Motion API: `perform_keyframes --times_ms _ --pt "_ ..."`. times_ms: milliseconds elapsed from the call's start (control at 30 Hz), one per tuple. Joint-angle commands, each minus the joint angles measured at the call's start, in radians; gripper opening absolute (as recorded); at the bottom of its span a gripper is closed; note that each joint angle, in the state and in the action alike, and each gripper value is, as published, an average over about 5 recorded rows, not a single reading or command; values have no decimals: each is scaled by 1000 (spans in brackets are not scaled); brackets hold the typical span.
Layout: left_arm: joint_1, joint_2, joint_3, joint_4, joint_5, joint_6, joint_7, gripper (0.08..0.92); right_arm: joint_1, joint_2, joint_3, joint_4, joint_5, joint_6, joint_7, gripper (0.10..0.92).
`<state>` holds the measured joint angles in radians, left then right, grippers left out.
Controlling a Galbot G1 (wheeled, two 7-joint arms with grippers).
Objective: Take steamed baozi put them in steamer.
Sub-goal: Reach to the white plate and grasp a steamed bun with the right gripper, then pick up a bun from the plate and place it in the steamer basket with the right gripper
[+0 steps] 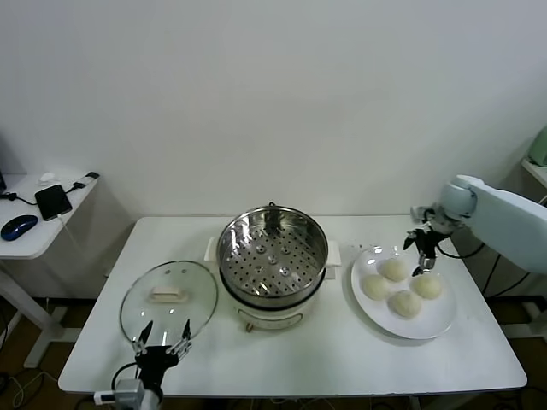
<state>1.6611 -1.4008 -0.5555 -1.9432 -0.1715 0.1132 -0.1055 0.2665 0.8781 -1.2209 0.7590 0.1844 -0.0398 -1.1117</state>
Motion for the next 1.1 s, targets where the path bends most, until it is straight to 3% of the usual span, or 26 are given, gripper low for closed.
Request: perform_keyframes --times_ms 33,433,733,900,1100 --pt "-1 -2 1 9 1 0 0 823 -59 99 21 -147 -39 35 -8 823" --pt "-12 -5 12 27 8 0 -1 823 -118 140 105 -219 -92 60 18 811" --pt "-7 -5 11 15 8 1 -2 823 -113 152 125 -225 -131 57 40 644" --pt "1 -5 11 2 10 0 -3 823 -57 115 85 -128 -91 33 29 596" --pt "13 -8 16 -18 17 -1 -4 823 243 45 -141 131 43 42 9 594"
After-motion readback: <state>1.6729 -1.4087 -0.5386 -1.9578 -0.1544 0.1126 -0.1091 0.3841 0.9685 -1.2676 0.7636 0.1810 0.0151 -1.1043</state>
